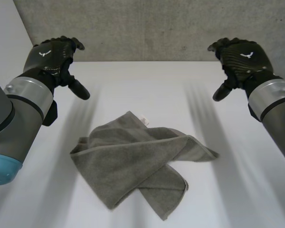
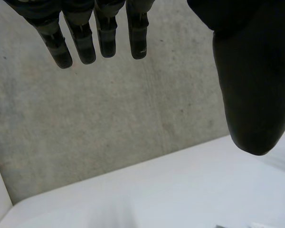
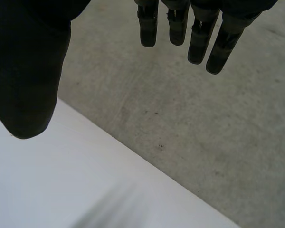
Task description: Fold the towel.
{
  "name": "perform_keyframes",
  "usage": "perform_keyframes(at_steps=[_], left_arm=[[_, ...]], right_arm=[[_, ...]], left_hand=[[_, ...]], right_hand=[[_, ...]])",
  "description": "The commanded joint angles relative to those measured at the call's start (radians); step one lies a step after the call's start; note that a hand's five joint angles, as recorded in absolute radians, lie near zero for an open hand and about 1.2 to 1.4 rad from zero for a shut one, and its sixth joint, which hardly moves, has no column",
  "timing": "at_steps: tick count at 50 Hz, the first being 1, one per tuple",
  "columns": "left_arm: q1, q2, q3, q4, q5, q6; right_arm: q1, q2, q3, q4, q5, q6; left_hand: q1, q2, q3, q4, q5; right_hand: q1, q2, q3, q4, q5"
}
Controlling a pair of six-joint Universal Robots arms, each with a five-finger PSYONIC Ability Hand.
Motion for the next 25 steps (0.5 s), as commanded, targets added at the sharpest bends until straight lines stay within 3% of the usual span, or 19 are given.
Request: perform_keyframes(at_steps=[1, 12, 25], left_arm=[[0.005, -0.041, 0.066, -0.116, 0.027, -0.001], [0.007, -0.046, 0.067, -0.137, 0.021, -0.009], [0.010, -0.041, 0.064, -0.136, 0.020, -0.007]], right_arm=[[-0.062, -0.022, -0.060, 0.145, 0.006, 0.114], [-0.054, -0.040, -0.074, 0.180, 0.012, 0.115], [-0.051, -0.066, -0.074, 0.180, 0.084, 0.103]], left_hand=[[-0.065, -0.058, -0.051, -0.059, -0.042], [-0.065, -0.058, -0.051, -0.059, -0.042], [-0.065, -0.058, -0.051, -0.059, -0.042]], right_hand=[[-0.070, -0.070, -0.042, -0.076, -0.061], [-0.070, -0.070, -0.042, -0.076, -0.061], [-0.070, -0.070, -0.042, -0.076, -0.061]])
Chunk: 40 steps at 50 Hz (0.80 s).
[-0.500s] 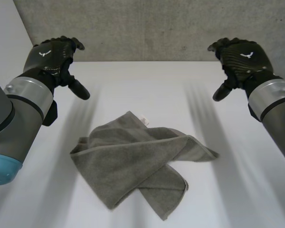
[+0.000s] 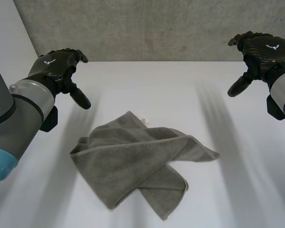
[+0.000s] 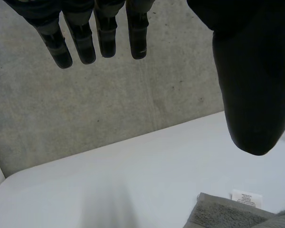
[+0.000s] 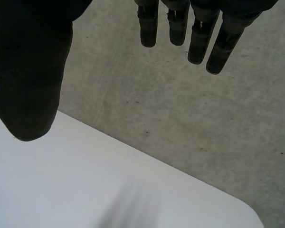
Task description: Fold the towel.
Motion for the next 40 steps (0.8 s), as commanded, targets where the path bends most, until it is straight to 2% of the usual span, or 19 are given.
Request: perform_keyframes(at_steps=[1, 14, 16, 18, 19, 21, 22, 23, 24, 26, 30, 40], left_arm=[[0.002, 0.003, -0.002, 0.002, 0.002, -0.001], [0.001, 0.009, -0.009, 0.002, 0.005, 0.003], [-0.001, 0.009, -0.014, -0.006, 0.008, 0.004], [-0.001, 0.010, -0.023, -0.011, 0.009, 0.004], [-0.001, 0.021, -0.041, -0.011, 0.009, 0.006], [0.001, 0.042, -0.070, -0.008, 0.012, 0.009], [0.002, 0.064, -0.100, -0.006, 0.017, 0.010], [0.002, 0.064, -0.100, -0.006, 0.017, 0.010], [0.008, 0.076, -0.132, -0.008, 0.034, 0.021], [0.016, 0.082, -0.164, -0.009, 0.063, 0.044], [0.068, 0.093, -0.279, -0.008, 0.139, 0.151], [0.112, 0.076, -0.405, -0.005, 0.173, 0.197]], right_arm=[[-0.002, -0.014, 0.000, -0.003, 0.022, -0.003], [-0.003, -0.005, 0.000, -0.004, -0.002, -0.002], [-0.002, 0.001, 0.002, -0.004, -0.024, -0.004], [-0.002, 0.016, 0.014, 0.006, -0.107, -0.007], [-0.002, 0.017, 0.014, 0.007, -0.108, -0.007], [-0.003, 0.047, 0.036, 0.025, -0.227, -0.028], [-0.003, 0.047, 0.036, 0.025, -0.228, -0.028], [-0.003, 0.069, 0.046, 0.036, -0.278, -0.052], [-0.003, 0.069, 0.046, 0.036, -0.278, -0.053], [0.001, 0.118, 0.059, 0.063, -0.342, -0.109], [0.029, 0.176, 0.057, 0.082, -0.355, -0.158], [0.124, 0.342, 0.053, 0.083, -0.379, -0.195]], left_hand=[[-0.065, -0.058, -0.051, -0.059, -0.042], [-0.065, -0.058, -0.051, -0.059, -0.042], [-0.065, -0.058, -0.051, -0.059, -0.042], [-0.065, -0.058, -0.051, -0.059, -0.042], [-0.065, -0.058, -0.051, -0.059, -0.042], [-0.053, -0.046, -0.051, -0.059, -0.030], [-0.045, -0.037, -0.051, -0.059, -0.022], [-0.045, -0.037, -0.051, -0.059, -0.021], [-0.021, -0.014, -0.051, -0.059, 0.002], [-0.012, -0.005, -0.051, -0.059, 0.011], [-0.001, 0.007, -0.051, -0.059, 0.023], [0.002, 0.010, -0.051, -0.059, 0.025]], right_hand=[[-0.070, -0.070, -0.042, -0.076, -0.061], [-0.070, -0.070, -0.042, -0.076, -0.061], [-0.070, -0.070, -0.042, -0.076, -0.061], [-0.070, -0.070, -0.042, -0.076, -0.061], [-0.070, -0.070, -0.042, -0.076, -0.061], [-0.070, -0.070, -0.042, -0.076, -0.061], [-0.070, -0.070, -0.042, -0.076, -0.061], [-0.070, -0.070, -0.042, -0.076, -0.061], [-0.070, -0.070, -0.042, -0.076, -0.061], [-0.070, -0.070, -0.042, -0.076, -0.061], [-0.070, -0.070, -0.042, -0.076, -0.061], [-0.070, -0.070, -0.042, -0.076, -0.061]])
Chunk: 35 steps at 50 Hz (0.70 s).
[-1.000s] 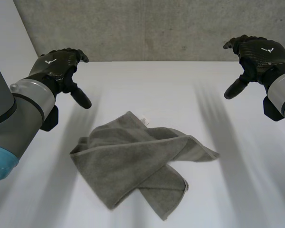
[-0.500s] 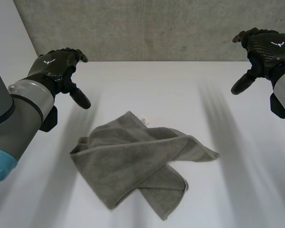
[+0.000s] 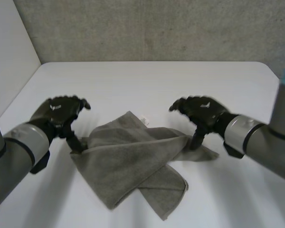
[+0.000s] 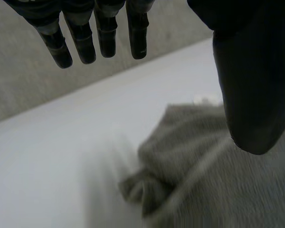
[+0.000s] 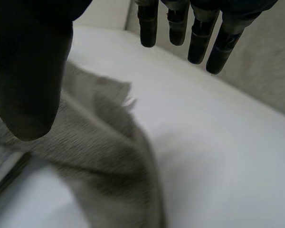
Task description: Fold the towel.
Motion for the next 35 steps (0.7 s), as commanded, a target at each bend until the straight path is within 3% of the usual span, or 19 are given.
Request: perform_keyframes(at_steps=[1, 5, 13, 15, 16, 20, 29, 35], left_arm=[[0.038, -0.025, -0.090, 0.001, 0.016, 0.021], [0.052, -0.063, -0.102, 0.001, 0.024, 0.021], [0.054, -0.169, -0.101, 0.007, 0.033, 0.021], [0.057, -0.190, -0.094, 0.017, 0.033, 0.020], [0.057, -0.190, -0.094, 0.017, 0.033, 0.020], [0.057, -0.207, -0.093, 0.048, 0.033, 0.020], [0.054, -0.207, -0.094, 0.056, 0.033, 0.020], [0.054, -0.172, -0.102, 0.056, 0.033, 0.015]], right_arm=[[0.064, 0.114, -0.009, -0.006, -0.009, -0.007], [0.071, 0.141, -0.010, -0.015, -0.007, -0.001], [0.081, 0.207, -0.010, -0.040, -0.005, 0.007], [0.081, 0.207, -0.010, -0.040, -0.004, 0.009], [0.081, 0.207, -0.010, -0.040, -0.004, 0.009], [0.076, 0.188, -0.009, -0.040, 0.002, 0.009], [0.068, 0.136, 0.008, -0.041, 0.013, 0.003], [0.064, 0.116, 0.022, -0.035, 0.016, -0.002]], left_hand=[[0.005, 0.011, -0.051, -0.059, 0.026], [0.014, 0.019, -0.051, -0.059, 0.035], [0.099, 0.105, -0.051, -0.059, 0.120], [0.239, 0.245, -0.051, -0.059, 0.260], [0.240, 0.246, -0.051, -0.059, 0.261], [0.585, 0.591, -0.051, -0.059, 0.606], [0.707, 0.712, -0.051, -0.059, 0.727], [0.983, 0.988, -0.051, -0.059, 1.003]], right_hand=[[-0.070, -0.070, -0.042, -0.076, -0.061], [-0.070, -0.070, -0.042, -0.076, -0.061], [0.184, 0.184, -0.042, -0.076, 0.193], [0.482, 0.482, -0.042, -0.076, 0.492], [0.483, 0.484, -0.042, -0.076, 0.493], [0.814, 0.814, -0.042, -0.076, 0.824], [0.944, 0.945, -0.042, -0.076, 0.954], [1.050, 1.050, -0.042, -0.076, 1.059]])
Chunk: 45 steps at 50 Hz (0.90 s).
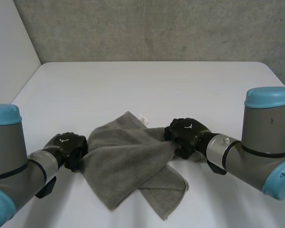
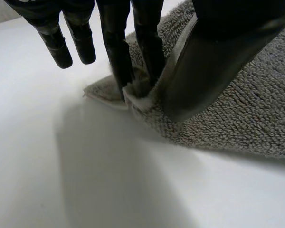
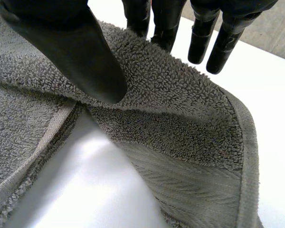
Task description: Fold the towel.
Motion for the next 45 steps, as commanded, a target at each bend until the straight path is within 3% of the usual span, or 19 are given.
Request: perform_keyframes(at_steps=[1, 11, 16, 22, 24, 28, 31, 37, 45], left_arm=[[-0.001, 0.042, -0.010, -0.001, 0.002, -0.005], [-0.001, 0.037, 0.013, 0.014, 0.014, -0.003], [0.001, 0.016, 0.111, 0.056, 0.071, 0.003], [-0.001, -0.064, 0.430, 0.082, 0.086, -0.006], [-0.021, -0.055, 0.583, 0.106, 0.090, -0.009], [-0.032, 0.028, 0.662, 0.199, 0.088, -0.034], [-0.032, 0.166, 0.639, 0.333, 0.096, -0.093], [-0.015, 0.294, 0.472, 0.522, 0.105, -0.170], [-0.012, 0.240, 0.279, 0.519, 0.111, -0.143]], right_arm=[[-0.007, -0.031, 0.021, 0.006, 0.001, -0.007], [-0.008, -0.083, 0.049, 0.015, -0.013, -0.015], [-0.013, -0.074, -0.017, 0.000, -0.013, -0.079], [-0.016, -0.064, -0.316, -0.043, 0.002, -0.153], [-0.027, -0.108, -0.473, -0.134, 0.053, -0.127], [-0.049, -0.213, -0.532, -0.288, 0.119, -0.038], [-0.086, -0.284, -0.503, -0.414, 0.137, 0.049], [-0.128, -0.327, -0.341, -0.411, 0.098, 0.073], [-0.140, -0.329, -0.139, -0.410, 0.062, -0.030]], left_hand=[[0.293, 0.312, -0.051, -0.059, 0.288], [0.338, 0.357, -0.051, -0.059, 0.332], [0.338, 0.357, -0.051, -0.059, 0.332], [0.338, 0.357, -0.051, -0.059, 0.332], [0.338, 0.357, -0.051, -0.059, 0.332], [0.338, 0.357, -0.051, -0.059, 0.332], [0.338, 0.357, -0.051, -0.059, 0.332], [0.338, 0.357, -0.051, -0.059, 0.332], [0.338, 0.357, -0.051, -0.059, 0.332]], right_hand=[[0.206, 0.229, -0.042, -0.076, 0.212], [0.215, 0.238, -0.042, -0.076, 0.220], [0.215, 0.238, -0.042, -0.076, 0.220], [0.215, 0.238, -0.042, -0.076, 0.220], [0.215, 0.238, -0.042, -0.076, 0.220], [0.215, 0.238, -0.042, -0.076, 0.220], [0.215, 0.238, -0.042, -0.076, 0.220], [0.215, 0.238, -0.042, -0.076, 0.220], [0.215, 0.238, -0.042, -0.076, 0.220]])
